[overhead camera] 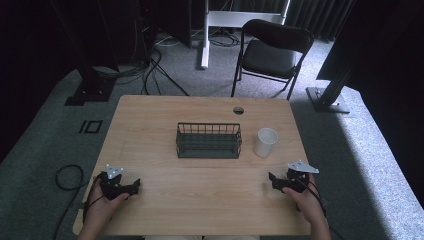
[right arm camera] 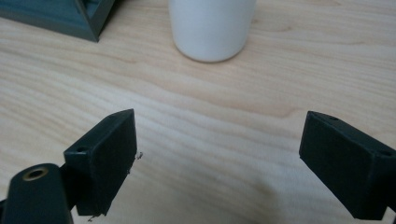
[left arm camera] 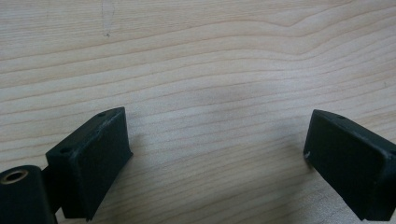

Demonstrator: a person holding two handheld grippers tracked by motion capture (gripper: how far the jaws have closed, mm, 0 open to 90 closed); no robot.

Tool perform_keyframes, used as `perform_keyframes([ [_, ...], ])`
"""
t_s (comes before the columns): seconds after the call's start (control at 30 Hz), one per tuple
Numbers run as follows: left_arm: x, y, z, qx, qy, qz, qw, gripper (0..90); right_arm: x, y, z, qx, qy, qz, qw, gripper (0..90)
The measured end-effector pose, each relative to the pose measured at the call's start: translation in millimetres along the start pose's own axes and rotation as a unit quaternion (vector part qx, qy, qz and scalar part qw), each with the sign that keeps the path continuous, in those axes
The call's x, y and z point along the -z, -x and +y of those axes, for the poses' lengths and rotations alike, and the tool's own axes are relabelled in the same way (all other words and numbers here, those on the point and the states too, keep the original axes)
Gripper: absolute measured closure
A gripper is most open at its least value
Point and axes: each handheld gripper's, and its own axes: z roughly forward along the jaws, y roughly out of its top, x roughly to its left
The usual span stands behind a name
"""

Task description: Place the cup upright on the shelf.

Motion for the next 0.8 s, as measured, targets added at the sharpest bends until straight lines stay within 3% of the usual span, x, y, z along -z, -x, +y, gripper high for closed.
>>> perform_keyframes([
  [0.8,-0.2,-0.5,0.3,-0.002,0.0,-0.002,1.0,7.3,-20.5,5.1,24.7,-0.012,0.029,-0.008,0.9995,11.1],
])
